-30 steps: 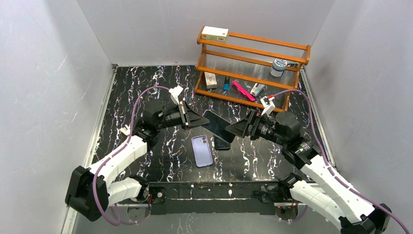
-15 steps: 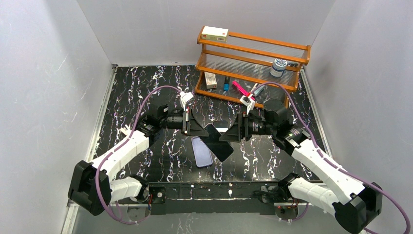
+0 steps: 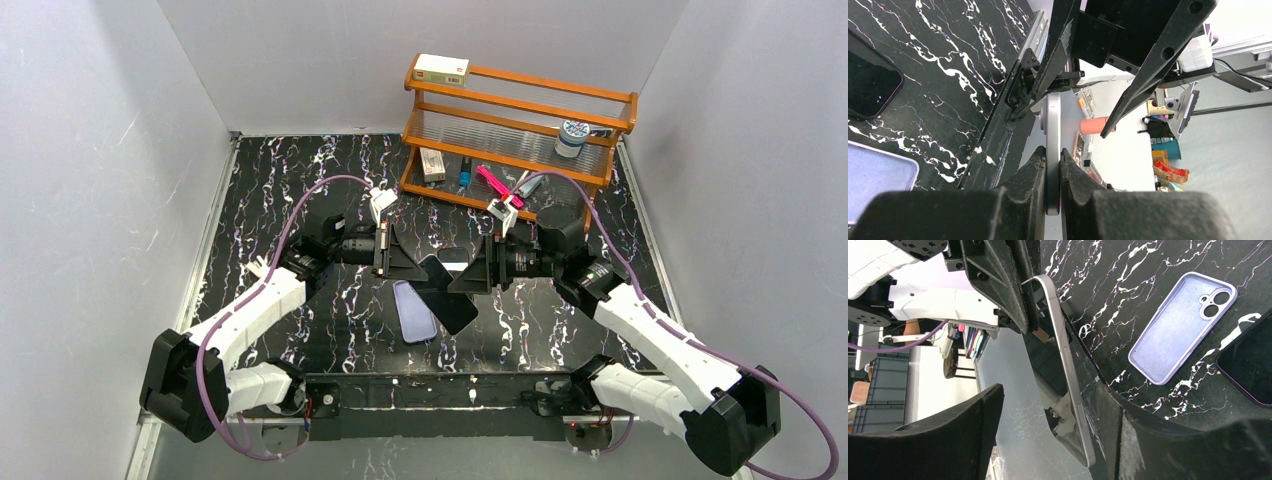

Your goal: Put the phone into the phone case

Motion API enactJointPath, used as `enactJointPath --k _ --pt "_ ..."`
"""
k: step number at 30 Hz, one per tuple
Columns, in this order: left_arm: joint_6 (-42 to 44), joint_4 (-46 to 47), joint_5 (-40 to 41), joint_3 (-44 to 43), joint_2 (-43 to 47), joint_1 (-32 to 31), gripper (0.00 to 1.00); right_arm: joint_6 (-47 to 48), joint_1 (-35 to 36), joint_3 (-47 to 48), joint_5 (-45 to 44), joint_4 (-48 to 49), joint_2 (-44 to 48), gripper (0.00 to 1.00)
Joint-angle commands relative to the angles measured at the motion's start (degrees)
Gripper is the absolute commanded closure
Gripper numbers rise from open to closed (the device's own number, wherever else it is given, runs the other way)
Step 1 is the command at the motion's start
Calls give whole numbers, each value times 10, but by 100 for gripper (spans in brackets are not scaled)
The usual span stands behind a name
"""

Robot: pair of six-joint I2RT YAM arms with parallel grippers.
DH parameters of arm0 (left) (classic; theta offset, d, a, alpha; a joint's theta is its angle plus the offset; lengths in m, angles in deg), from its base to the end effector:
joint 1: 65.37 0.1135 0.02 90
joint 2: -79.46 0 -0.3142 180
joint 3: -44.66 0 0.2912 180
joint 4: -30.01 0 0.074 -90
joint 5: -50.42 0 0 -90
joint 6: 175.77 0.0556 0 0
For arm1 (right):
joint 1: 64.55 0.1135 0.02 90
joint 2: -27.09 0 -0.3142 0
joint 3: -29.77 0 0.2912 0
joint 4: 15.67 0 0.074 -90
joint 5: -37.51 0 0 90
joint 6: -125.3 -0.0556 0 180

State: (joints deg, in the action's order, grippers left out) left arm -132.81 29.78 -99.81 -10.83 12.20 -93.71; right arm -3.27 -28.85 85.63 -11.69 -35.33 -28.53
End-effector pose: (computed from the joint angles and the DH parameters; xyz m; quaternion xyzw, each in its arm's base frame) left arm 0.2262 -0.1768 0.3228 0.2023 0.7146 -0.6414 0.1924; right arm 0.1763 0.1715 0.3354 -0.1822 0.7698 0.5537 0.2599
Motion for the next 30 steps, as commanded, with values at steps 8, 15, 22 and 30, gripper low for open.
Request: enactJointPath --k 8,15,22,30 --pt "-2 13 -31 -21 4 0 100 -25 2 -41 73 92 -24 49" --pt "-6 2 -24 -32 7 0 85 -38 2 -50 85 119 -27 96" --pt "108 -200 129 -114 20 1 33 -83 2 -69 53 152 -12 99" --pt "137 -279 367 -136 75 1 2 -151 3 -111 -12 183 -23 99"
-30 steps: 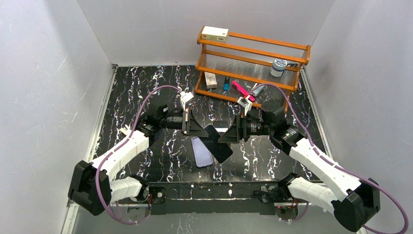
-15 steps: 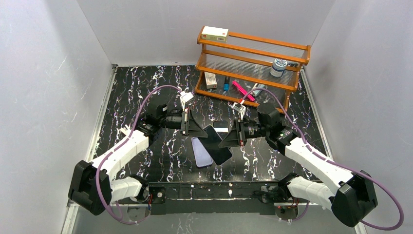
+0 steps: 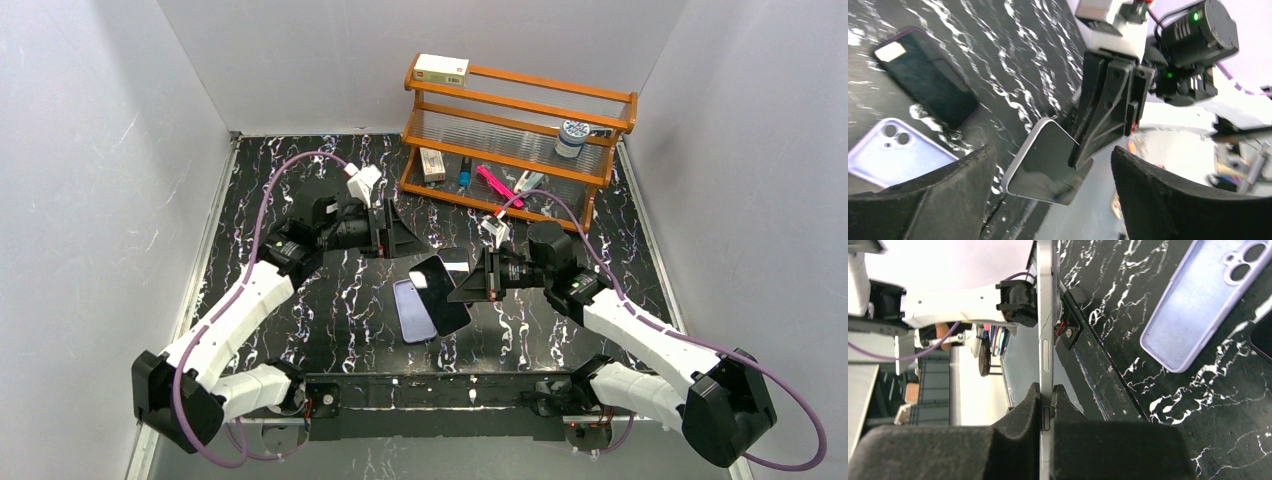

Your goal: Put the phone into the phone case

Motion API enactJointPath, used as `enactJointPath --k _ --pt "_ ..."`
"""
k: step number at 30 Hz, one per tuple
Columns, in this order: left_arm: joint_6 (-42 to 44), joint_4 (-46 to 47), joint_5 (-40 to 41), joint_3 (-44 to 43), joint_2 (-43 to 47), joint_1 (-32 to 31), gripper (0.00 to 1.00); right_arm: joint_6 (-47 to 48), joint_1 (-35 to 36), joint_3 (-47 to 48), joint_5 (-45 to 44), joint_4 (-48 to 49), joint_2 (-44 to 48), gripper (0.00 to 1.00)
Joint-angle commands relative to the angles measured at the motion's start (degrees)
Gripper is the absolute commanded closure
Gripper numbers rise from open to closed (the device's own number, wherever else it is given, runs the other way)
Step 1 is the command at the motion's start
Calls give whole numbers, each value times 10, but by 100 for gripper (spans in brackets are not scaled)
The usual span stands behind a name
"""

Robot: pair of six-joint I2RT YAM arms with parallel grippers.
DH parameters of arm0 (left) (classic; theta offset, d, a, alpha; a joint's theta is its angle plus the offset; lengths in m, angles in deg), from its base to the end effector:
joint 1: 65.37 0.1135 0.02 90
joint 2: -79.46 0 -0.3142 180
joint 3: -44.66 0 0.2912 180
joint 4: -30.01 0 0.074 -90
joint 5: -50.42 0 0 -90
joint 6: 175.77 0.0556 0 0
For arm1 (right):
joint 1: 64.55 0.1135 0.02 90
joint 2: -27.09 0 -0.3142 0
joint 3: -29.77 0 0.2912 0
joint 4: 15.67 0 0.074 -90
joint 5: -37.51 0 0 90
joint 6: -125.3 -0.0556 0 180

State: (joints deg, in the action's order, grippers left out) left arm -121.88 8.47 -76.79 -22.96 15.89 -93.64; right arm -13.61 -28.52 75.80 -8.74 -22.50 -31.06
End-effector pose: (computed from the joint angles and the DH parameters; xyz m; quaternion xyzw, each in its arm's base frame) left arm 0.2337 -0.1639 0.3799 0.1360 0.7754 -0.5163 0.3373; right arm 0.1770 0.1763 0.2822 -0.1304 0.7748 0.5878 0.1930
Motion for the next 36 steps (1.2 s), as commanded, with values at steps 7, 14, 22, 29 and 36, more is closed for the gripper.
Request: enactJointPath --k 7,14,22,29,36 --pt "23 -120 260 24 62 1 2 -93 15 -46 -163 77 -15 99" --pt "-38 -127 259 95 47 5 16 -65 73 -42 -254 106 -67 99" --pt "-145 -8 180 213 61 26 28 -57 127 -10 -300 149 -161 99" --pt "-179 39 181 274 62 39 34 -51 147 7 -328 192 -231 99" --pt "-224 132 155 344 49 41 40 -44 149 13 -328 210 -277 99"
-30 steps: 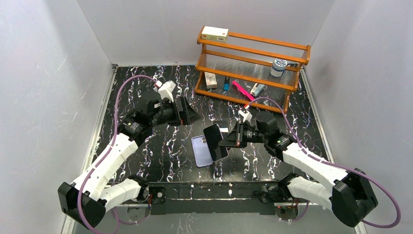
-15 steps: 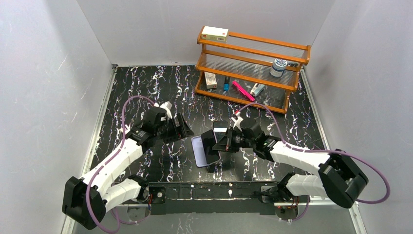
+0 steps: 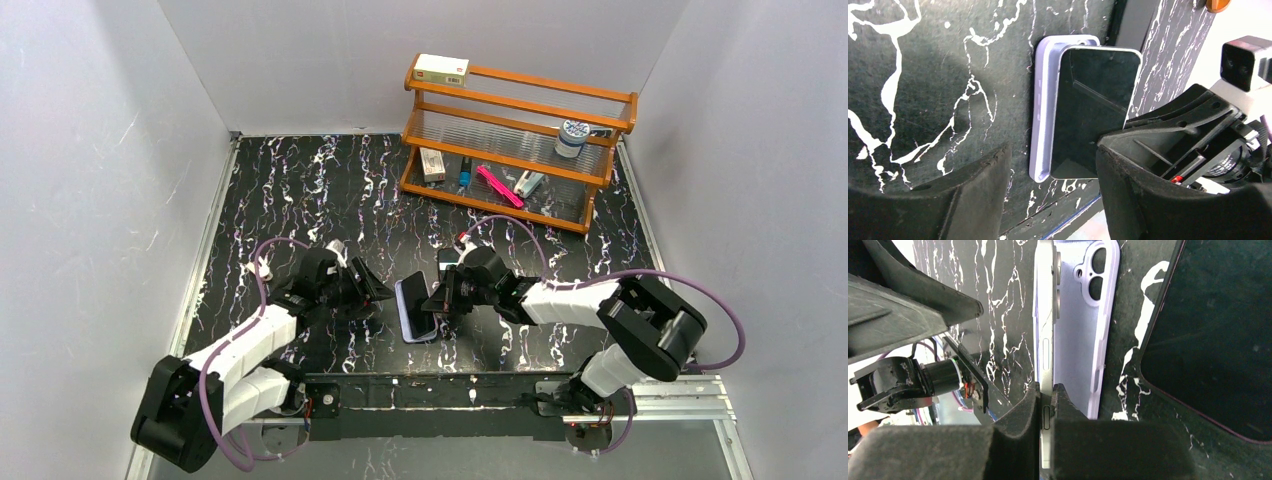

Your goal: Put the phone into the phone case

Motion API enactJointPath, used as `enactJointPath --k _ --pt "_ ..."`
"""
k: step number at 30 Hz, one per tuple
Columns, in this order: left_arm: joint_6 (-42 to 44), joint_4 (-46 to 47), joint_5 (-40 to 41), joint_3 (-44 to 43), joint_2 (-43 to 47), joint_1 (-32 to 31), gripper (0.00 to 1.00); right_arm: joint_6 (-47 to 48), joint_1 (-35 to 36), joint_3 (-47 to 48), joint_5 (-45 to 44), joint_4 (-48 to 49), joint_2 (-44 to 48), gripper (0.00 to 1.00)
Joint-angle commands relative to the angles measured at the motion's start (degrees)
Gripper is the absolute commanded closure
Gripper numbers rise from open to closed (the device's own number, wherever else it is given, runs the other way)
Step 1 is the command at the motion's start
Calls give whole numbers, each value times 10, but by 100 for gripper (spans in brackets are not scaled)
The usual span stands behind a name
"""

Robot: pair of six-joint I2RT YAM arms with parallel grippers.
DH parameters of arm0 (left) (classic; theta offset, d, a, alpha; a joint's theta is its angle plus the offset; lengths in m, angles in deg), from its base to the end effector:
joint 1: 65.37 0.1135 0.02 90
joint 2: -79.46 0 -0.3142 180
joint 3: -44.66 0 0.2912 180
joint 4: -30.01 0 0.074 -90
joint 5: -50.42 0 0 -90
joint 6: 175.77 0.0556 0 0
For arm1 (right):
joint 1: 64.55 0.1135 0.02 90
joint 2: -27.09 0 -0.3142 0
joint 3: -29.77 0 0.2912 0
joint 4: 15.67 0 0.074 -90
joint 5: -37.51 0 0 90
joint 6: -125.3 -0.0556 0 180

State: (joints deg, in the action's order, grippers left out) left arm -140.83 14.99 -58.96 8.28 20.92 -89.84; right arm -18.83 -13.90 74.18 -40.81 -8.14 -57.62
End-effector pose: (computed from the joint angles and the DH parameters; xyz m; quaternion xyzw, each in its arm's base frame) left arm 0.1985 -0.1106 0.1953 -0.1607 0.8713 -0.3963 0.2406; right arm 0.1949 0.2555 0.1685 -0.0222 0.8744 0.4319 0.2200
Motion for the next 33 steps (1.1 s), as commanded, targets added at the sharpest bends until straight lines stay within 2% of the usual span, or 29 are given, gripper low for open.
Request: enactJointPath --k 1,11,18,26,33 --pt "-39 84 -29 38 -5 3 41 9 3 26 -7 72 -16 99" --pt "-36 150 -51 60 -54 3 52 -20 6 9 11 90 -44 99" --pt "-39 174 -50 79 -58 3 55 -41 6 13 -4 55 -57 99" --pt "-55 233 -67 107 -91 2 60 -52 6 -6 2 97 -81 99" --pt "-50 243 -65 113 -112 1 68 -71 7 -11 3 114 -102 99"
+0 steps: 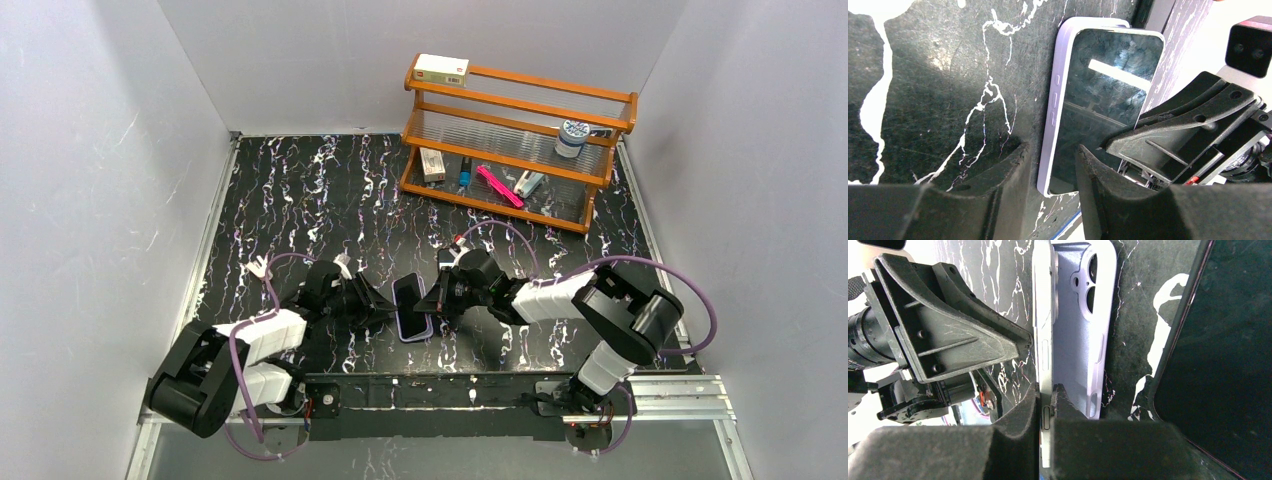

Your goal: Put the phone into the phone case

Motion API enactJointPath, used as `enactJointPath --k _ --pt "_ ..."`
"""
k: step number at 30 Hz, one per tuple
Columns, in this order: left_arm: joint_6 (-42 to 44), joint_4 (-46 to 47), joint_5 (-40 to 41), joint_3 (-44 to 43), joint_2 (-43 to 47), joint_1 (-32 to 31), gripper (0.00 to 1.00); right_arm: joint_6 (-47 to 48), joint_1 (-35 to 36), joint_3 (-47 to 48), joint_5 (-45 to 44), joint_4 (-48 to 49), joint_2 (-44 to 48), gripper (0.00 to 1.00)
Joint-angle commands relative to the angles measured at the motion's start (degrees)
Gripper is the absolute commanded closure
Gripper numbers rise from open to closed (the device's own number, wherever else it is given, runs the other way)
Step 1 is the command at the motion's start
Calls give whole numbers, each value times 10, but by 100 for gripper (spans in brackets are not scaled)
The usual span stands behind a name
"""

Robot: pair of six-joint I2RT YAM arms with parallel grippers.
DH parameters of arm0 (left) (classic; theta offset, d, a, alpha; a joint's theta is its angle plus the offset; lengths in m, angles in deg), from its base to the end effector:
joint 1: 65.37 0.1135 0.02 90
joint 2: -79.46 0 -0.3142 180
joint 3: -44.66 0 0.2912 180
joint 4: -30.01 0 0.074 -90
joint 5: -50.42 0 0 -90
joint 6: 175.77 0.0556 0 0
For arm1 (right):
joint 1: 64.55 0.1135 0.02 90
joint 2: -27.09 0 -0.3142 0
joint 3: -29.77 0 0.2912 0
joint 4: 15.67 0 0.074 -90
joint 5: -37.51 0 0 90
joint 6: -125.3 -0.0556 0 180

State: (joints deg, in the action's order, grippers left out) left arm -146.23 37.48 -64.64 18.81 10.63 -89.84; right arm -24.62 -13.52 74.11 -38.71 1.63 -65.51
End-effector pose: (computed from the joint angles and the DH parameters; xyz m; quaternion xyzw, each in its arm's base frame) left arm 0.1912 -0.1129 0.1357 -0.1737 0.8561 -0.4440 0.1994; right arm 0.2022 0.2710 0.1442 0.0080 0.8659 0.4622 0.1912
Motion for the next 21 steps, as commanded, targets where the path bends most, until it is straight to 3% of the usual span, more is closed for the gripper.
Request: enactJointPath --k 1,12,21 --pt "4 22 -10 10 -14 1 69 -17 3 -12 -19 19 -25 99" --pt "-13 60 -10 18 -28 -13 75 -35 4 -18 -6 37 -58 98" --pt "-15 61 -4 12 -26 -15 77 23 4 35 -24 -98 -16 74"
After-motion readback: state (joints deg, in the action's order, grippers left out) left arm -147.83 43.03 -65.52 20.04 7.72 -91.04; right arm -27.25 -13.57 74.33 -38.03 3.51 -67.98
